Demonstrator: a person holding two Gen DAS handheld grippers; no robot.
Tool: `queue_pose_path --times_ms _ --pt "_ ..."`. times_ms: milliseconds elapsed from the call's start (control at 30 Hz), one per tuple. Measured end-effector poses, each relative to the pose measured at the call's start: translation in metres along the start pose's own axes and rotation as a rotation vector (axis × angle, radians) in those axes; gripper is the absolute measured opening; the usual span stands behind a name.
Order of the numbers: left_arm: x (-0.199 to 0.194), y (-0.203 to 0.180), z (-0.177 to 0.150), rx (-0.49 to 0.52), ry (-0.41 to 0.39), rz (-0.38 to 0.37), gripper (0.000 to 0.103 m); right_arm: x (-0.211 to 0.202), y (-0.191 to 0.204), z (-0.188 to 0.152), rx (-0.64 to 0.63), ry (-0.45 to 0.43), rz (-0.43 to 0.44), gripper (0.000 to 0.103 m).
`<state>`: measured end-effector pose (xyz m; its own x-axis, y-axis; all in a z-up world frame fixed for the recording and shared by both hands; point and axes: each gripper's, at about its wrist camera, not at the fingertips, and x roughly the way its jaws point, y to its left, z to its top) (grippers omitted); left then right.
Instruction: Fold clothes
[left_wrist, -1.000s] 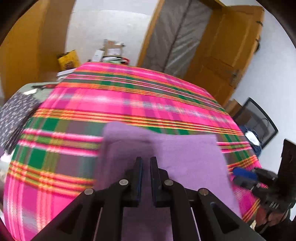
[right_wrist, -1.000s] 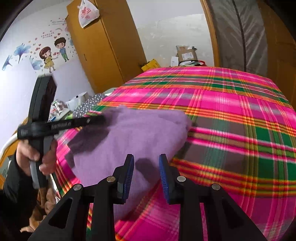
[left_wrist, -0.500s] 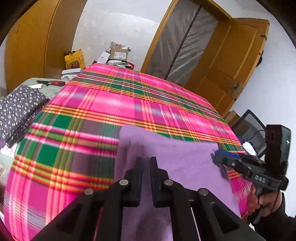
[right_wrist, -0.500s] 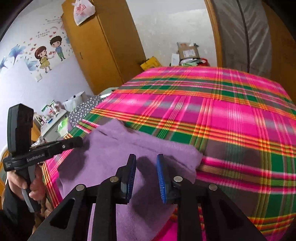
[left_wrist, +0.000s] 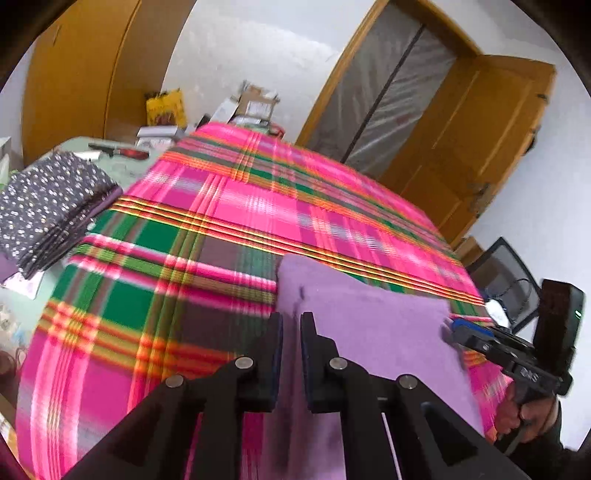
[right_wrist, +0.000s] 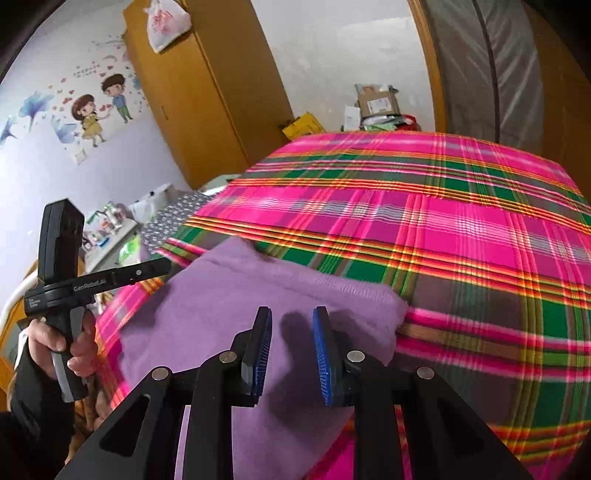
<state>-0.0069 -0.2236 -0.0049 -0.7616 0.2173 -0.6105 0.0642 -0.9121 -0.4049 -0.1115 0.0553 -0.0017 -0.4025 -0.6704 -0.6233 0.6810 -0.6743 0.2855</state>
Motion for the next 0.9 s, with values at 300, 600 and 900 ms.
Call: queue_pose_path --times_ms 300,600,900 --pt "-0.013 -0.014 -0.05 0.088 0.011 -0.016 0.009 -0.017 0.017 -0.037 -0.071 0.02 0.05 0.023" --pt "-0.022 -0.026 -0.056 0.133 -0.015 -0.002 0.009 -0.028 0.03 -0.048 -0.136 0.012 0.025 0.024" --pt "-0.014 -0.016 -0.067 0.123 0.006 -0.014 0.009 -0.026 0.037 -0.065 -0.195 0.032 0.034 0.026"
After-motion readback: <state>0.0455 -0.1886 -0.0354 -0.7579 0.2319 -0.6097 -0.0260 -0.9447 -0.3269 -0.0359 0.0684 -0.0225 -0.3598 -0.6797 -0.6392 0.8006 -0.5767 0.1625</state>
